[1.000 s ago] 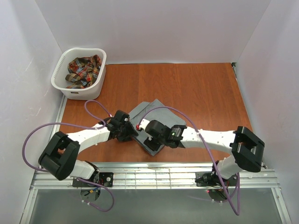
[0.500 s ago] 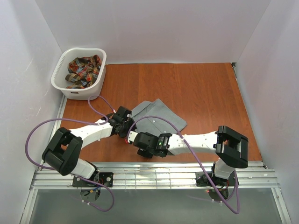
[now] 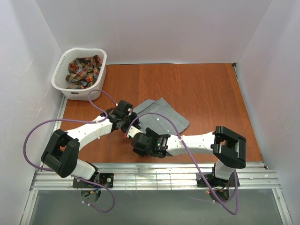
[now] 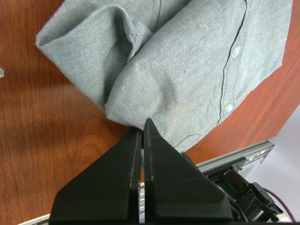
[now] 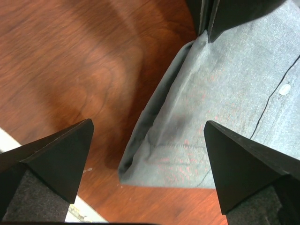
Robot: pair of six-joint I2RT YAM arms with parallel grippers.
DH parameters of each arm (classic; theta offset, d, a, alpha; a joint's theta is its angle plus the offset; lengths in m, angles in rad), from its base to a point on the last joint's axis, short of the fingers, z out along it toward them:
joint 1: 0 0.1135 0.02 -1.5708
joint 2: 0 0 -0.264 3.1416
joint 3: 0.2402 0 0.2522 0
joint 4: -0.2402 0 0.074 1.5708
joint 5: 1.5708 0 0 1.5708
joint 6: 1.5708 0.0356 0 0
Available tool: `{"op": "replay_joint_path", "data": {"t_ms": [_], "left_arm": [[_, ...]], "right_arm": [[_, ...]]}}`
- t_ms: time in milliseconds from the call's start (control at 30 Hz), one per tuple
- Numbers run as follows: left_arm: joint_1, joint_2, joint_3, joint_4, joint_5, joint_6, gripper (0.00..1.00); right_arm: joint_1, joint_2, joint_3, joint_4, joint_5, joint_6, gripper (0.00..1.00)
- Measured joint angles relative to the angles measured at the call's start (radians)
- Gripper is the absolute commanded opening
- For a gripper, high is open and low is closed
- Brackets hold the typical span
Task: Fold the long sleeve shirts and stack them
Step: Fold the shirt
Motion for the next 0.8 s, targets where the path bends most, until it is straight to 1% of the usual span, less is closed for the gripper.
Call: {"op": "replay_joint_path", "data": {"t_ms": [133,300,467,600,700,733,800], "left_arm": [[0.000,0.000,0.006,-0.012,0.015,-0.002,0.00],[0.000,0.000,0.023,-0.027,0.029,-0.003,0.00],[0.000,0.000,0.035,-0.045,0.038,-0.003,0.00],[0.001,0.000,0.037,-0.050,0.040,-0.005,0.00],[0.000,0.000,0.042,-0.058,0.043,-0.006,0.00],[0.000,0.000,0.045,-0.061,0.044,-0.006,0.00],[0.000,0.001,0.054,-0.065,0.047,-0.005,0.00]], "right_arm": [[0.000,0.048,0.018,0.004,0.056,0.019,0.91],[0.004,0.092,0.032,0.003,0.185,0.035,0.90],[0.010,0.137,0.051,0.006,0.341,0.024,0.85],[0.027,0.187,0.058,0.027,0.426,0.003,0.81],[0.051,0.229,0.079,0.031,0.476,-0.021,0.76],[0.058,0.245,0.086,0.032,0.491,-0.029,0.69],[0.071,0.272,0.094,0.035,0.516,-0.044,0.59]]}}
